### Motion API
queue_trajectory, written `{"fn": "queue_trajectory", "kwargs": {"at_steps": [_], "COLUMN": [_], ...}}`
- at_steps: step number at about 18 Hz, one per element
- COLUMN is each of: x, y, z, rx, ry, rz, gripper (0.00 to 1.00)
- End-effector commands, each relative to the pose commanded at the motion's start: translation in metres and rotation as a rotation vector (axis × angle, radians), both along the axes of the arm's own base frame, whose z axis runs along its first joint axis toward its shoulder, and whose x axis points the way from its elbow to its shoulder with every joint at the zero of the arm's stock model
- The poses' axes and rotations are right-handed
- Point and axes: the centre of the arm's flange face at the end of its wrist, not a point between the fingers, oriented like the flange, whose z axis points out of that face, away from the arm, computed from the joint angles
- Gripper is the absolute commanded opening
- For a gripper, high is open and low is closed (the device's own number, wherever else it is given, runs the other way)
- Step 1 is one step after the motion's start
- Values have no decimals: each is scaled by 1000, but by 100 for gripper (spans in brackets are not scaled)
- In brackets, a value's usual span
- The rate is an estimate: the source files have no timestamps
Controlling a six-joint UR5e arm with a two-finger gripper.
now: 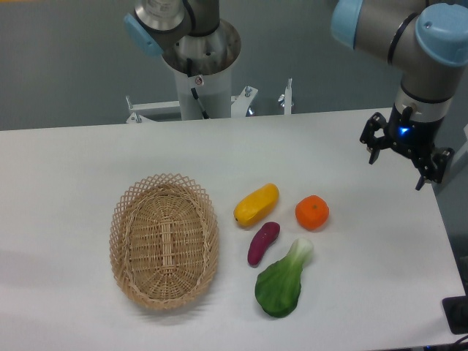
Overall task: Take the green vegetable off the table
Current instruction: 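Move the gripper down toward the green bok choy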
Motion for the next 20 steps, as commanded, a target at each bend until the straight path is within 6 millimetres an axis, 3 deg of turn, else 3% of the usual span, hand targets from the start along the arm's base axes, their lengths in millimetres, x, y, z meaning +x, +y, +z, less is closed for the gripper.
{"fn": "queue_trajectory", "kwargs": {"at_steps": [10,13,20], "x": [7,19,60], "y": [8,37,96], "z": [-16,-33,-107], "rx": [-5,7,32], "ry": [-24,-31,-66], "rz": [18,67,197], "gripper": [100,100,100]}}
